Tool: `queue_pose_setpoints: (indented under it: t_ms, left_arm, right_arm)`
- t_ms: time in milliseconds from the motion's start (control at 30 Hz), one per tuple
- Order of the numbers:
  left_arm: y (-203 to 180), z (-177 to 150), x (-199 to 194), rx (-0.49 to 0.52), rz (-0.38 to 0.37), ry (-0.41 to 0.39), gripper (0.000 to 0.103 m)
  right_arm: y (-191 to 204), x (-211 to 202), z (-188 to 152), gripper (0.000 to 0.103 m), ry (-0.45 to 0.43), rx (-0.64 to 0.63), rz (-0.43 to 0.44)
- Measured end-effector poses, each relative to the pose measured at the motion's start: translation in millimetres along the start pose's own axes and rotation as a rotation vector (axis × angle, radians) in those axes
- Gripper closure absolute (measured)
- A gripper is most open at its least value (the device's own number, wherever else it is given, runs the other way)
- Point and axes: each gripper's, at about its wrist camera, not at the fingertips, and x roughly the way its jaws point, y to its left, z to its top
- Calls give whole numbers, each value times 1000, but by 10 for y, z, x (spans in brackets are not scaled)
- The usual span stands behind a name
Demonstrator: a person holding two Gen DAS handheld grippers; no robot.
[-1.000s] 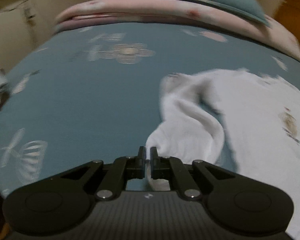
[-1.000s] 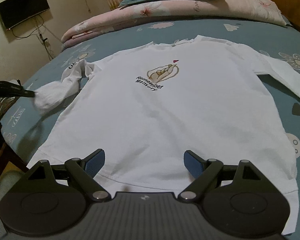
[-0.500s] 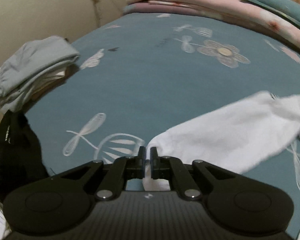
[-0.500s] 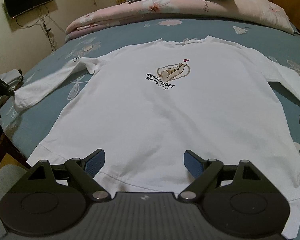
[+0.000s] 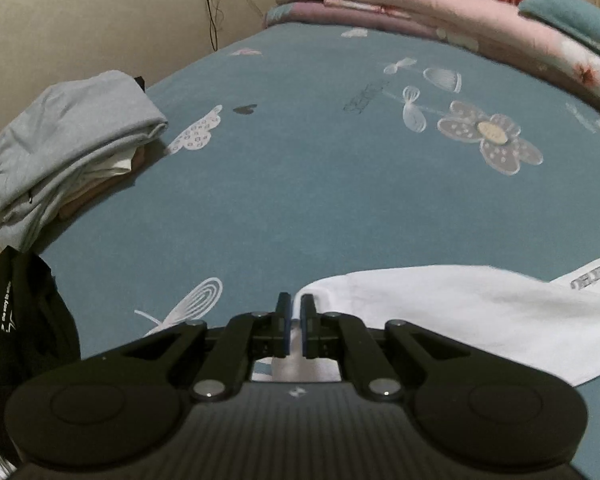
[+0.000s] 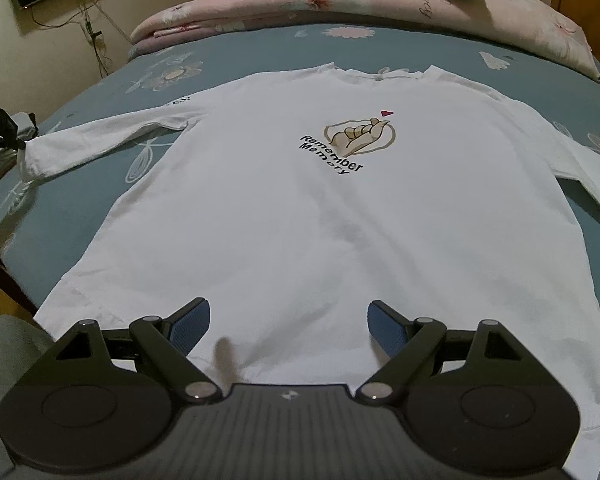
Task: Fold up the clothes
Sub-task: 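Grasp the sleeve again with the left gripper and stretch it straight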
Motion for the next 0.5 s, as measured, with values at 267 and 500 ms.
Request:
queue_pose_setpoints:
  t_ms: [267, 500]
  left_arm:
    - [-54, 54, 111, 28, 15, 14, 91]
    - [-1164, 264, -145, 295, -250, -75, 72]
  right_arm:
    - [21, 68, 137, 14, -3, -25, 13]
    - [24, 118, 332, 14, -25, -35, 75]
